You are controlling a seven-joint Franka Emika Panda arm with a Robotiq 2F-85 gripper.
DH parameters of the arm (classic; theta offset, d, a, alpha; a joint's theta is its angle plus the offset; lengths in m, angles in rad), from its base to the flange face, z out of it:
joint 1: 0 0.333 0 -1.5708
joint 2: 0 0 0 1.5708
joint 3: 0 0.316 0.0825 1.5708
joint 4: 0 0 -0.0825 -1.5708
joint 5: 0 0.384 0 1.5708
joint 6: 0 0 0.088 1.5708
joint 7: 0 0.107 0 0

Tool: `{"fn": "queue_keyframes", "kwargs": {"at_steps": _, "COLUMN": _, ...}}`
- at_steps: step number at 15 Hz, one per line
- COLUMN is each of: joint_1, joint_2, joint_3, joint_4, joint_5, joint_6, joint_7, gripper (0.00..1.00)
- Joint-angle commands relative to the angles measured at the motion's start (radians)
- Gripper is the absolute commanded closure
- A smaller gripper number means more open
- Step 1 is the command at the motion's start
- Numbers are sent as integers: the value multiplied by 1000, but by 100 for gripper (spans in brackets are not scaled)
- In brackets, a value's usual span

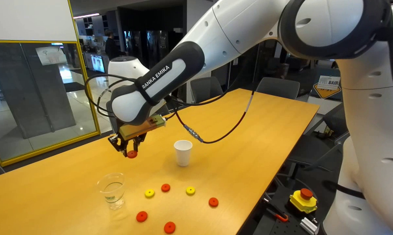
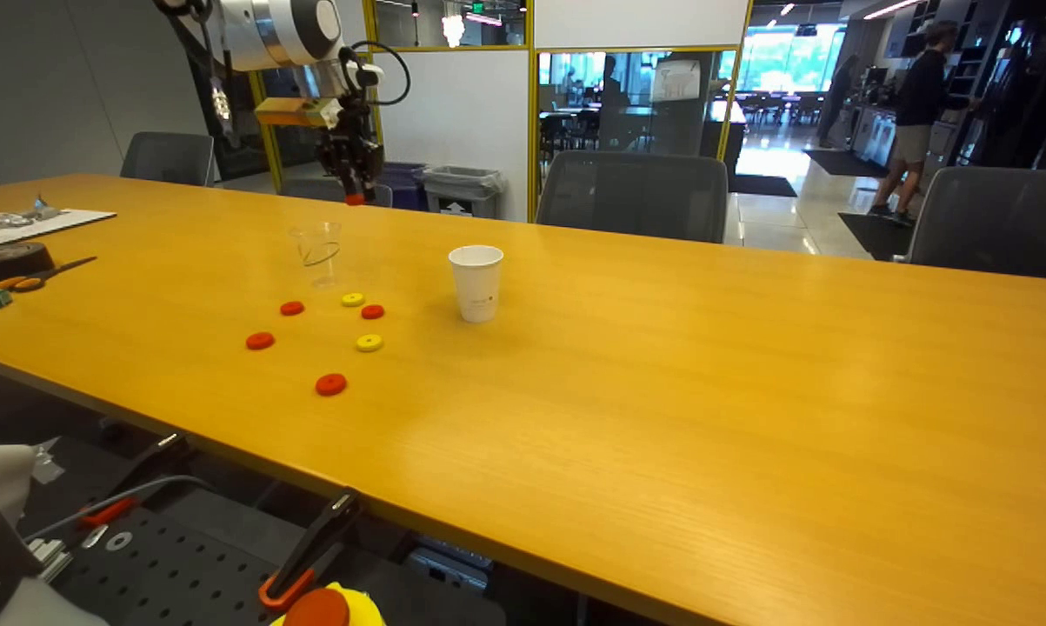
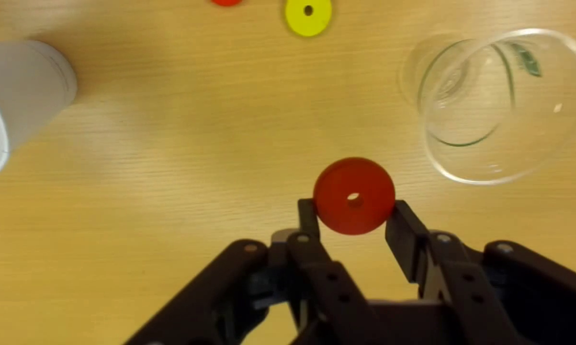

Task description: Divide the rings and put some in the white cup and some in the clear cup

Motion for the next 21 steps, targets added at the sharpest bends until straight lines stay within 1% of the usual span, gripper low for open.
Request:
{"fn": "queue_keyframes", "kwargs": {"at_steps": 1, "joint_1": 19, "joint_2": -38, "joint_3": 53, "joint_4": -17, "joint_5": 14, "joint_6": -4, "joint_7": 27, "gripper": 80}}
{"fn": "queue_keyframes", "kwargs": {"at_steps": 4, "joint_1": 32, "joint_2": -7, "joint_3": 92, "joint_4": 5, "joint_5": 26, "joint_6": -1, "joint_7": 25, "gripper": 80}}
{"fn": "queue_keyframes", "kwargs": {"at_steps": 8, "joint_1": 41, "joint_2": 26, "joint_3": 114, "joint_4": 14, "joint_5": 46, "joint_6": 20, "joint_7": 23, "gripper": 80}}
{"fn": "queue_keyframes", "kwargs": {"at_steps": 14, "joint_1": 45, "joint_2": 85, "joint_3": 102, "joint_4": 52, "joint_5": 38, "joint_6": 45, "joint_7": 19, "gripper": 80}}
{"fn": "queue_keyframes", "kwargs": {"at_steps": 21, "joint_1": 44, "joint_2": 135, "joint_3": 84, "joint_4": 105, "joint_5": 37, "joint_6": 50, "joint_7": 8, "gripper": 80}}
